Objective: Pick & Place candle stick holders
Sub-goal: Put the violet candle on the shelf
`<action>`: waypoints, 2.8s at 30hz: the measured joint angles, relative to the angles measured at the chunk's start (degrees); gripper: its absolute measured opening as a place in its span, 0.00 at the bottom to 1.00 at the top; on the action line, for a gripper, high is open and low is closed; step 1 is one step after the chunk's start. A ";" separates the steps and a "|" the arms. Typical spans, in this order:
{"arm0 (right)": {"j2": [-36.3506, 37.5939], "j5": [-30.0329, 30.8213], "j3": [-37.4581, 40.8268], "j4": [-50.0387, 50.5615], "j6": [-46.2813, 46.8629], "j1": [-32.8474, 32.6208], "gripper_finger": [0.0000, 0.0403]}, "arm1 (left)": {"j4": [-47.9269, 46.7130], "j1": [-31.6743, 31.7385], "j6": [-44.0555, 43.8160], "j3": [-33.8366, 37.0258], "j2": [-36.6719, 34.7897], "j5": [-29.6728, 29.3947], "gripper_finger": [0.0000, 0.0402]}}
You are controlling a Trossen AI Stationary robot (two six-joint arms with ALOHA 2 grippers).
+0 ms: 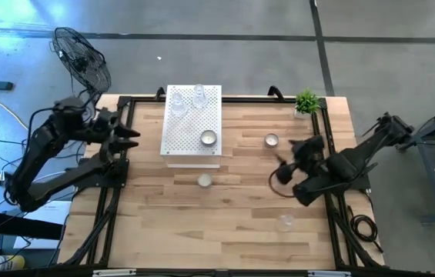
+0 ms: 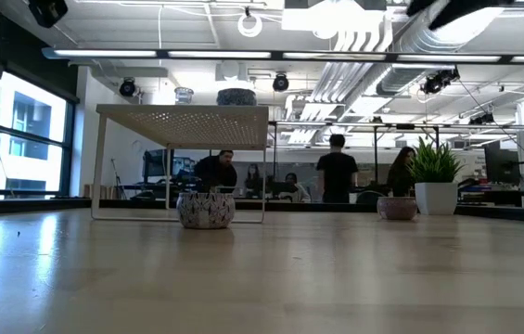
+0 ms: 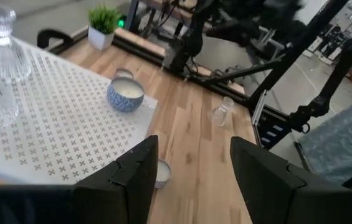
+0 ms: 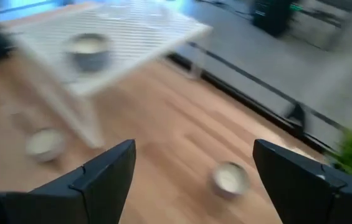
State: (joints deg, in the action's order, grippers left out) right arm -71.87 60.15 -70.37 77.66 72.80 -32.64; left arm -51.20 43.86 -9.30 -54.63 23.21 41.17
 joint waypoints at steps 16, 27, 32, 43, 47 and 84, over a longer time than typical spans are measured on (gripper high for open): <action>14.69 7.47 44.36 -38.04 2.37 -0.48 0.79 | 1.03 0.00 -2.17 0.00 -9.41 -0.25 0.48; 14.88 9.36 64.98 -79.80 -23.42 3.24 0.79 | 1.57 0.00 -1.54 0.00 -9.39 -3.21 0.48; 14.69 8.09 69.75 -87.74 -26.74 3.40 0.79 | 1.55 0.00 -1.32 0.00 -9.39 -3.21 0.48; 14.11 1.25 69.86 -89.26 -26.33 3.43 0.79 | 1.55 0.00 -0.20 0.00 -9.39 -3.29 0.48; 14.11 0.58 69.86 -90.01 -25.49 4.03 0.79 | 1.55 0.00 0.02 0.00 -9.39 -3.37 0.48; 14.09 -27.62 69.88 -101.81 -44.68 31.51 0.79 | 1.71 0.01 0.55 -0.04 -9.39 -5.76 0.48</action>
State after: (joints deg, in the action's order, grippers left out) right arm -57.78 32.53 -0.49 -24.15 28.12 -1.13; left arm -49.48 43.86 -8.75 -54.68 13.82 35.41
